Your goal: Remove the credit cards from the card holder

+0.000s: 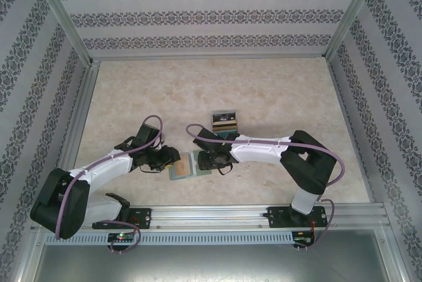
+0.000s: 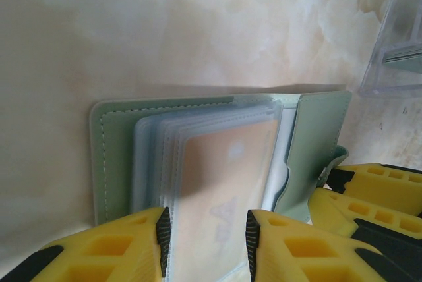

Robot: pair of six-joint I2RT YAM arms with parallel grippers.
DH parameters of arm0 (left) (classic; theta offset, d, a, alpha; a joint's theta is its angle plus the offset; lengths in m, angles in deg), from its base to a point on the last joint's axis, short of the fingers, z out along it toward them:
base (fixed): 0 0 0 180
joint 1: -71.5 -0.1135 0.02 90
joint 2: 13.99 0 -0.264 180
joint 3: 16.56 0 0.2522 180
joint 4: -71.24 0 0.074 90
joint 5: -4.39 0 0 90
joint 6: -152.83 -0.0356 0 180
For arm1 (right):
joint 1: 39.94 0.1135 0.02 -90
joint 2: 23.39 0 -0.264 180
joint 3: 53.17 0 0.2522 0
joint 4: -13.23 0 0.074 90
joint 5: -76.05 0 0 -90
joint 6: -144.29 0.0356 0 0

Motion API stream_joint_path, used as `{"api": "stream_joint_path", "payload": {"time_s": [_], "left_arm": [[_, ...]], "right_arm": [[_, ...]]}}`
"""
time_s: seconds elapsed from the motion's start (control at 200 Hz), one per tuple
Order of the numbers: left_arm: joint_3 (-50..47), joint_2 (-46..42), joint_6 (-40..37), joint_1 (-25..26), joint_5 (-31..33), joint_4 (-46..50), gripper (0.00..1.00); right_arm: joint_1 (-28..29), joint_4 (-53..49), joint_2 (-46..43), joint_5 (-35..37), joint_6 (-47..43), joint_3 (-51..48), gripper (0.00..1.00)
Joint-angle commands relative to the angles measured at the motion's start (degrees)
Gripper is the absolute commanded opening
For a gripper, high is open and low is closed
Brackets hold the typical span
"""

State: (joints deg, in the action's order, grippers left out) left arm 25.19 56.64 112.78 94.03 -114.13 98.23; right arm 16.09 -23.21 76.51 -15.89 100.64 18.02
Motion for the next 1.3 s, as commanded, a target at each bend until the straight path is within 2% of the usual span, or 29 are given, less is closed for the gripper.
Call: {"api": "stream_joint_path", "payload": {"time_s": [0.0, 0.31, 0.749, 1.294], "left_arm": [[0.22, 0.65, -0.65, 0.64, -0.5, -0.99, 0.38], [0.75, 2.4, -1.15, 1.93, -1.12, -2.46, 0.37], [0.85, -0.49, -1.39, 3.06, -1.98, -3.94, 0.37], [3.0, -0.05, -2.4, 5.22, -6.11, -9.06, 0.38]], "right_arm": [[0.46, -0.16, 1.33, 0.36, 0.62, -0.23, 0.43], [0.92, -0.13, 2.02, -0.16, 0.87, -0.17, 0.43], [1.45, -0.03, 3.16, -0.57, 1.09, 0.31, 0.44], [1.63, -0.14, 2.85, -0.13, 1.47, -0.18, 0.45]]}}
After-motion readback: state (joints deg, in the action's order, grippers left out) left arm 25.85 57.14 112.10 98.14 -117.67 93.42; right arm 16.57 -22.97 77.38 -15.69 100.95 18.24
